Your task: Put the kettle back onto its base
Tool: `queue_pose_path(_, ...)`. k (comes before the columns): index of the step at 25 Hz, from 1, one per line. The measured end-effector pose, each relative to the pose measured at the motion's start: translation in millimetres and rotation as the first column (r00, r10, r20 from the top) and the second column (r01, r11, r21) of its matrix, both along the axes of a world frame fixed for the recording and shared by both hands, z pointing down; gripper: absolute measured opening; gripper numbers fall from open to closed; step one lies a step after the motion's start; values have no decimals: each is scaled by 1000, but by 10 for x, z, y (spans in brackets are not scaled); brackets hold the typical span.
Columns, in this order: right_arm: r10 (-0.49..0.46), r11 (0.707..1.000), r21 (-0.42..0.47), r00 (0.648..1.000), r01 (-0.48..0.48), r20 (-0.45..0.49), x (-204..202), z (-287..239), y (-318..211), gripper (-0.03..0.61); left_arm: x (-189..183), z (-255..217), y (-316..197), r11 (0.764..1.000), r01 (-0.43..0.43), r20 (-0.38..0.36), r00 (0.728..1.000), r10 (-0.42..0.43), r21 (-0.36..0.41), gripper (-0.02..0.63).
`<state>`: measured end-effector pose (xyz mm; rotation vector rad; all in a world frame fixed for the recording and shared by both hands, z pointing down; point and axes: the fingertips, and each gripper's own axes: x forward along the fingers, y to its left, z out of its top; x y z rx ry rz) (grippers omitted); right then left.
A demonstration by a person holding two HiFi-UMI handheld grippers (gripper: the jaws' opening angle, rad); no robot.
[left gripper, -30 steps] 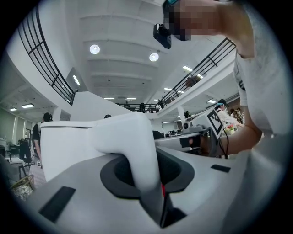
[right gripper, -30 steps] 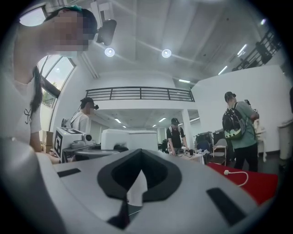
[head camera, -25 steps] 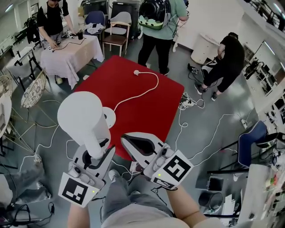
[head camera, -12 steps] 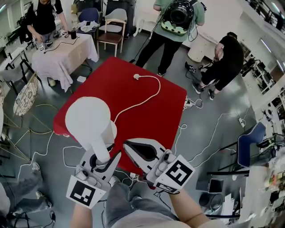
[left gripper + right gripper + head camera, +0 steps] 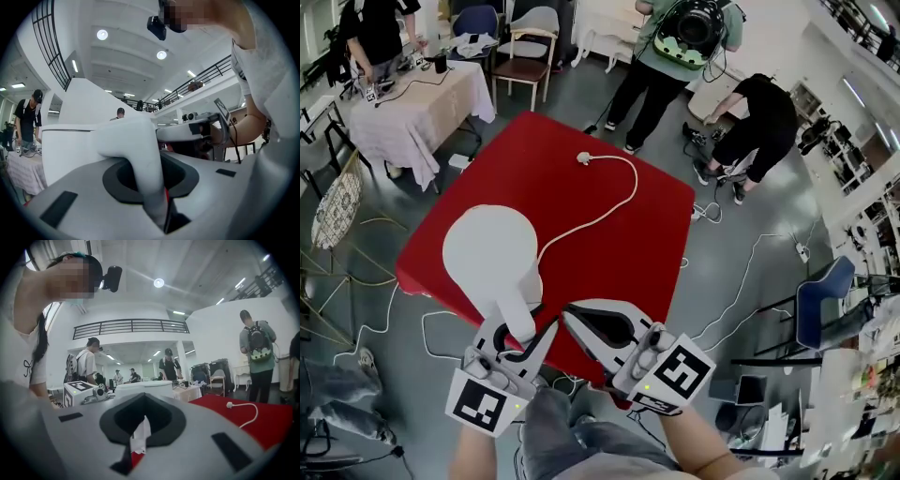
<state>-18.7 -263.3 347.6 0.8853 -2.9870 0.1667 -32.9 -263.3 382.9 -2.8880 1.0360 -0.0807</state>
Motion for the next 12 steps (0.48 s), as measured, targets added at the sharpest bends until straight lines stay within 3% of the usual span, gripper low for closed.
queue_pose_path(12, 27, 999, -29, 999, -28, -19, 91, 167, -122, 8, 86, 191, -239, 999, -20, 19, 1000, 20, 24, 86)
